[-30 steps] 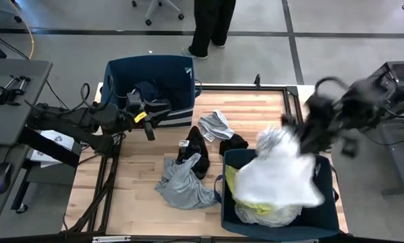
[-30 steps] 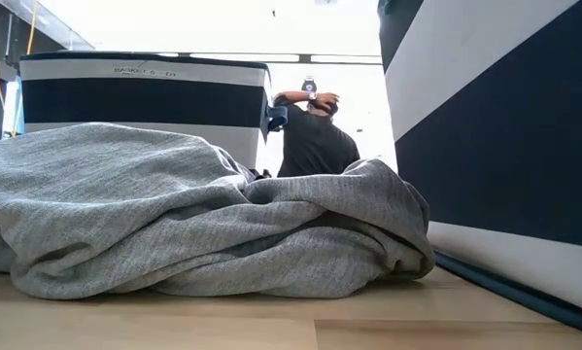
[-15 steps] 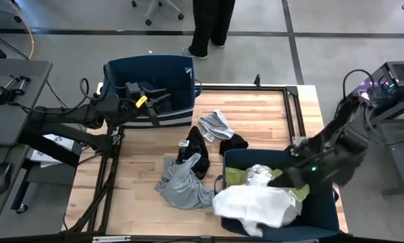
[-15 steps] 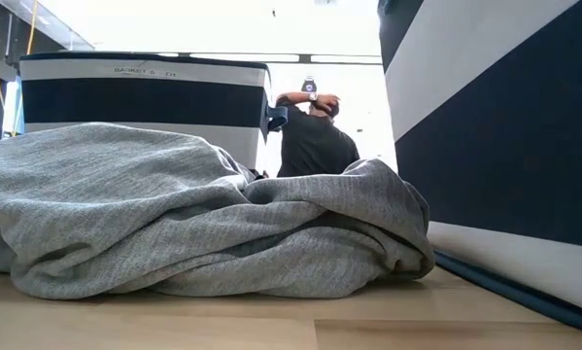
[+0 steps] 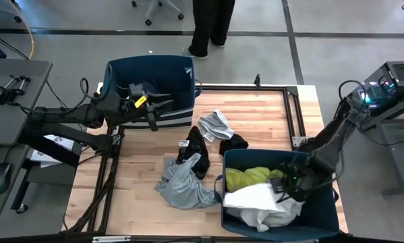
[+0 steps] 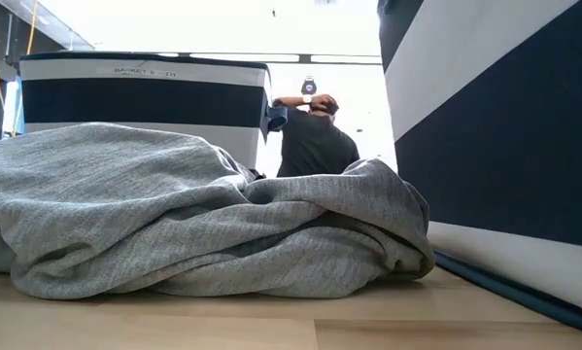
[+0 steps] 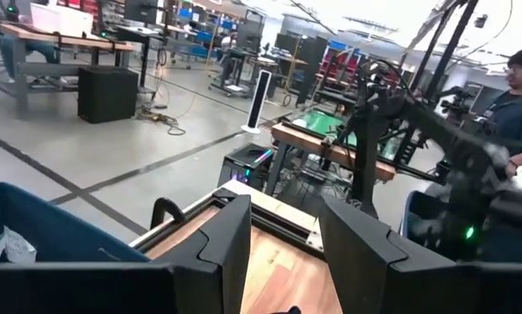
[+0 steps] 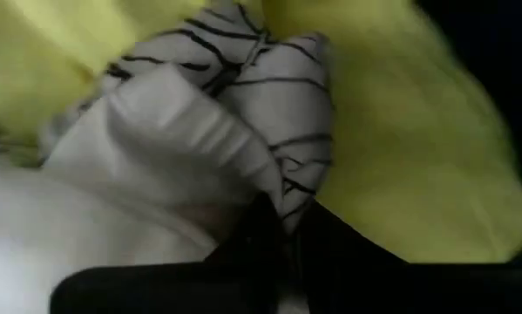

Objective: Sort clothes
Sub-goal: Put the white patterned shirt into the bottom blue laundry bin

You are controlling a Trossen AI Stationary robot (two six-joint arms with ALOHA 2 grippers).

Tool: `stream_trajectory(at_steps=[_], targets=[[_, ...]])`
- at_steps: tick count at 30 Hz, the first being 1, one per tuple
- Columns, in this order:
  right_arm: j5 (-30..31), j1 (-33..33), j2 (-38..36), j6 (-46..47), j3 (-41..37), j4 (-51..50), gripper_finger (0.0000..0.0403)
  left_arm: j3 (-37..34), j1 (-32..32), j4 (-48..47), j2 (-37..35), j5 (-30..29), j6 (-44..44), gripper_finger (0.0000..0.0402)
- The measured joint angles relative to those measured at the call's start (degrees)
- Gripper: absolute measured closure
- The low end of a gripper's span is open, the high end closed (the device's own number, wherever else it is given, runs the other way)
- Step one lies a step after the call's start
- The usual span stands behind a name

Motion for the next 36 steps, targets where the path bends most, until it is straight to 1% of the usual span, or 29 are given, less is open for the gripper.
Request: stream_trajectory(at_steps=[4,7,10,12,15,18,20,22,24,26,30,32,34,36], targets=[[-7.24,-2.35,0.04,-0.76,-12.66,15.32,0.0387,0.00,0.00,0.00,0.00,0.00,-0.02,0.0275],[-12.34,-3.72,-0.13,-1.61,-19.57,24.25,0.0385,0.00,0.00,-0.02,0.00,0.04,-0.65,0.0275],[-15.94,-4.57,-0.67,-3.45,-22.37,27.33,0.0366,0.00,0.00,-0.04,0.00,0.13,-1.50,0.0275],[-17.00,-4.88,-1.79,-4.85,-22.23,27.06,0.0339,0.00,0.00,-0.13,0.00,0.13,-1.50,0.0275],[-16.86,-4.87,-4.14,-5.76,-19.58,23.51,0.0286,-0.02,0.00,-0.50,0.00,0.13,-1.53,0.0275],[-17.17,-4.87,-6.81,-5.43,-13.95,18.84,0.0240,-0.02,-0.04,-0.48,0.00,0.13,-1.65,0.0275],[-18.28,-4.87,-7.88,-4.43,-9.28,15.88,0.0221,-0.02,-0.04,-0.70,0.00,0.13,-2.69,0.0275],[-18.54,-4.87,-8.39,-3.46,-3.45,12.80,0.0213,-0.02,-0.04,-1.21,0.00,0.13,-3.01,0.0275],[-17.89,-4.87,-8.13,-3.94,2.66,9.84,0.0212,-0.02,-0.04,-1.49,0.00,0.13,-3.00,0.0275],[-15.28,-4.87,-7.09,-7.17,8.42,7.83,0.0215,-0.02,-0.04,-1.46,0.00,0.13,-3.02,0.0275],[-8.29,-4.87,-3.11,-20.31,16.42,5.91,0.0230,-0.02,-0.04,-1.46,0.00,0.13,-2.99,0.0275],[-4.58,-4.87,-0.01,-29.52,17.94,7.11,0.0241,-0.02,-0.04,-1.46,0.00,0.13,-2.99,0.0275],[-1.52,-4.88,3.32,-38.47,17.43,11.67,0.0257,-0.02,-0.04,-1.46,0.00,0.13,-2.99,0.0275],[-0.40,-5.77,7.11,-46.20,15.94,16.21,0.0275,-0.02,-0.04,-1.46,0.00,0.11,-2.99,0.0275]])
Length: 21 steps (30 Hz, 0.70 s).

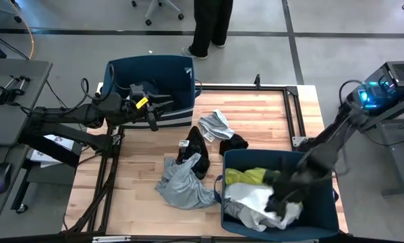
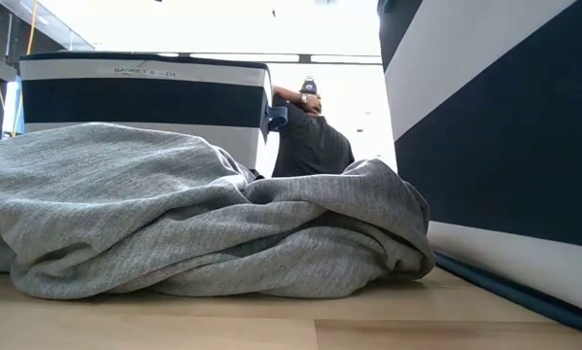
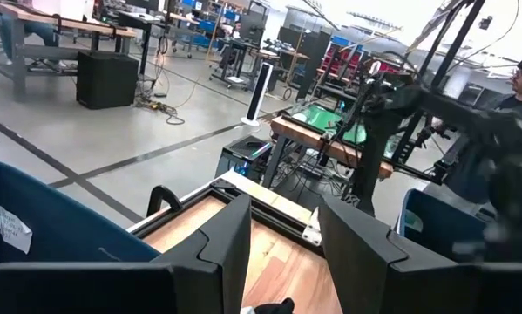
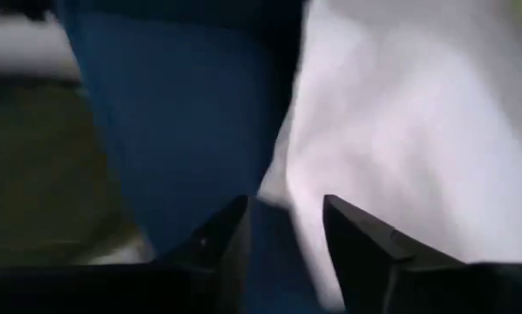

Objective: Sort clothes
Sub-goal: Put the white patterned shirt into the bottom blue laundry bin

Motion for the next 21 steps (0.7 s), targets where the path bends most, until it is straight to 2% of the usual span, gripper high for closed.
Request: stream_trajectory(at_steps=[3,11,16,21], targets=[[-0.63,-1.93,6.60,-4.72,-2.90,0.63,0.0311,0.00,0.00,-0.01,0.00,0.00,0.00,0.0275],[-3.99,-3.67,21.11,1.43,-10.11,2.81,0.0396,0.00,0.00,-0.78,0.00,0.04,0.04,0.0275],[-6.70,-4.63,22.72,3.67,-9.69,2.17,0.0387,-0.02,0.00,-1.59,-0.01,4.35,0.05,0.0275],[-2.99,-4.63,17.06,12.01,-6.99,-2.86,0.0342,-0.02,-1.14,-3.27,-0.02,11.98,2.77,0.0275]])
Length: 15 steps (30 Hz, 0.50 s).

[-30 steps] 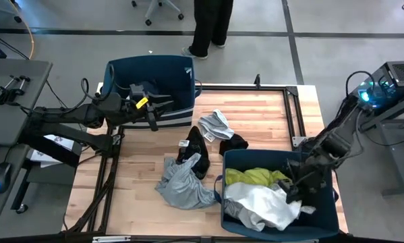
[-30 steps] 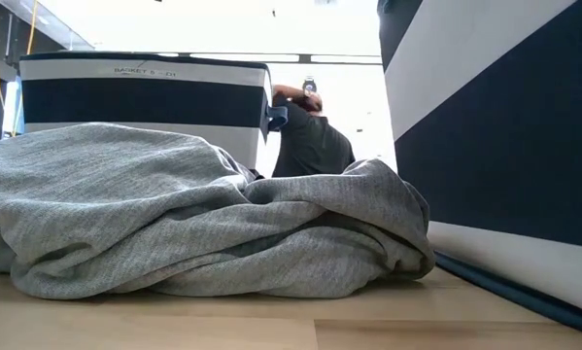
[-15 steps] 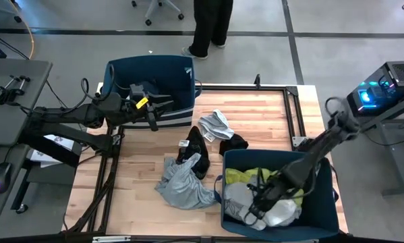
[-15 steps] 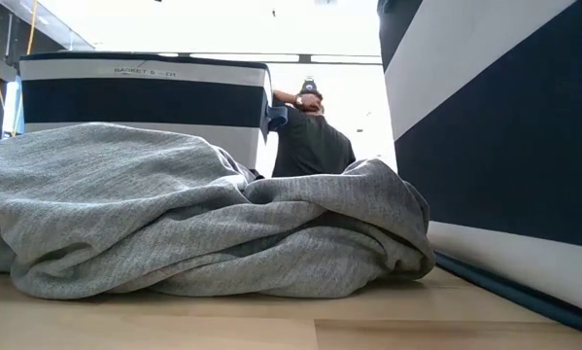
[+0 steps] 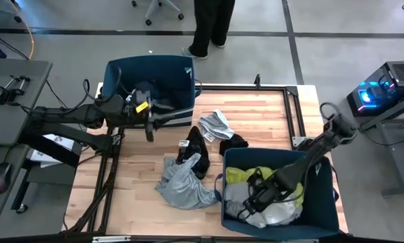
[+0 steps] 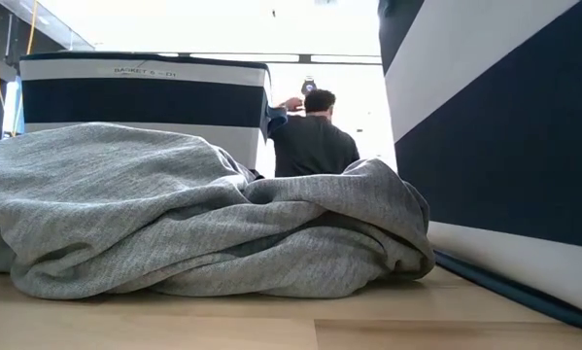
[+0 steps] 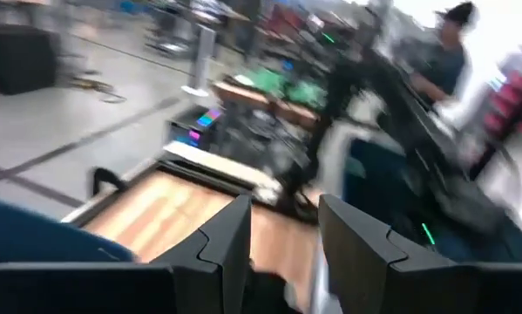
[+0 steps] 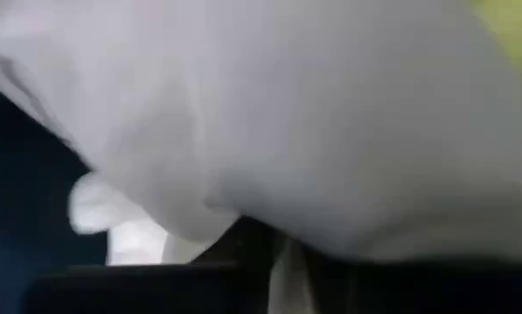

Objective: Sort clothes
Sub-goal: Put the white patterned shirt into the bottom blue laundry bin, then put the black boxer shorts into the top blue laundry bin

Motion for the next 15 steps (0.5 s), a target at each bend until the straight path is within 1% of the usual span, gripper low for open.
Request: stream_trajectory(at_steps=[2,5,8,10,12,15], targets=[[2.75,0.09,-3.65,2.44,1.61,-3.04,0.0316,0.00,-0.98,-2.08,-0.02,4.36,2.61,0.0275],[5.90,0.08,-9.67,3.25,4.48,-4.90,0.0279,0.00,-2.45,-8.32,-0.20,11.10,5.55,0.0275],[7.00,-0.62,-15.59,0.79,7.20,-4.85,0.0254,0.00,-4.14,-18.55,0.06,15.95,8.27,0.0275],[10.36,-1.36,-18.96,-1.37,9.38,-4.13,0.0244,-0.26,-5.47,-25.60,0.89,16.27,10.70,0.0275],[16.71,-2.38,-21.56,-4.62,11.61,-3.49,0.0240,-1.16,-6.25,-30.45,2.19,15.11,11.88,0.0275],[27.39,-4.60,-23.65,-15.07,15.19,-0.24,0.0240,-2.52,-6.30,-32.61,5.51,14.01,7.40,0.0275]])
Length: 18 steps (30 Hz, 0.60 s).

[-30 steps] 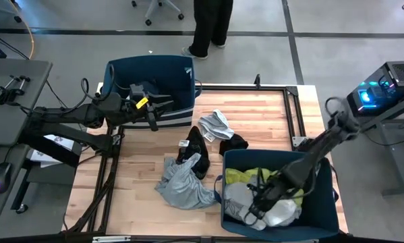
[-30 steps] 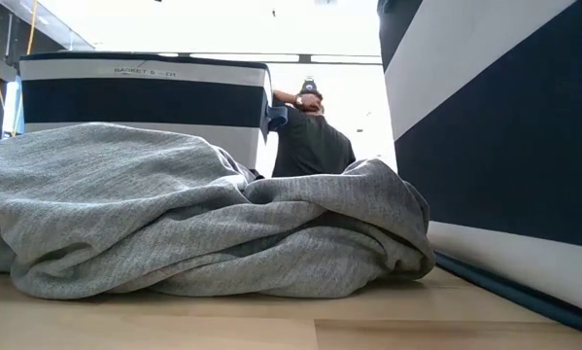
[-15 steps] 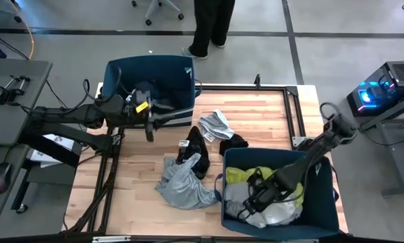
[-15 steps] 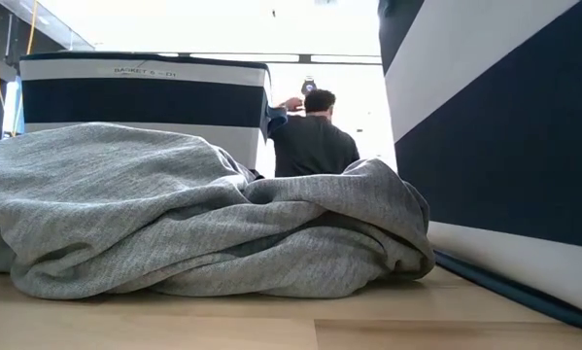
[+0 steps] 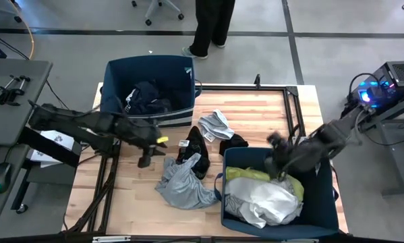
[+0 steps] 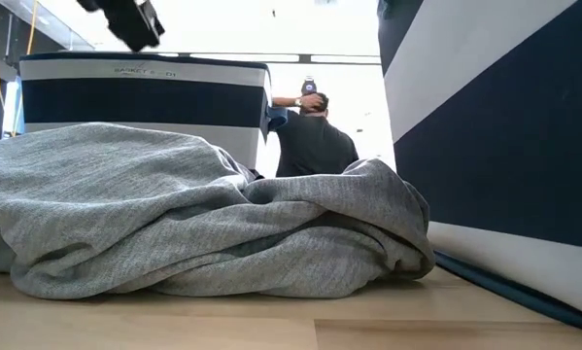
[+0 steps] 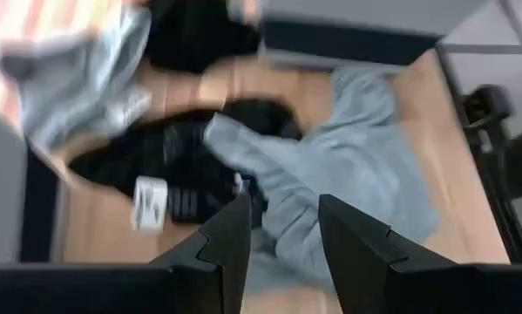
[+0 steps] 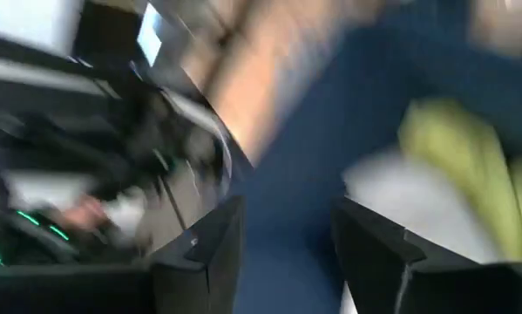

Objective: Sort clothes
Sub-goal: Put the black boxer shorts into the top blue laundry bin

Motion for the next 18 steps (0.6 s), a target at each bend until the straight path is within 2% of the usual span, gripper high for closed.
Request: stream_trajectory(at_steps=[4,7,11,16,18], targets=[[12.32,-3.23,0.03,-20.53,4.81,6.95,0.0240,-1.55,0.41,0.12,6.49,0.94,-6.19,0.0275],[17.51,-5.60,0.42,-34.73,6.40,12.95,0.0240,-2.77,0.40,0.63,11.55,1.48,-6.34,0.0275],[17.39,-8.56,0.42,-44.39,6.42,16.78,0.0240,-4.33,0.72,6.83,18.19,0.39,-5.68,0.0267],[11.92,-9.87,0.42,-44.50,6.42,14.83,0.0240,-5.60,1.67,20.06,26.23,1.00,-8.19,0.0252],[10.18,-9.87,0.42,-44.36,6.42,14.13,0.0240,-5.62,2.05,22.42,28.61,1.09,-8.65,0.0251]])
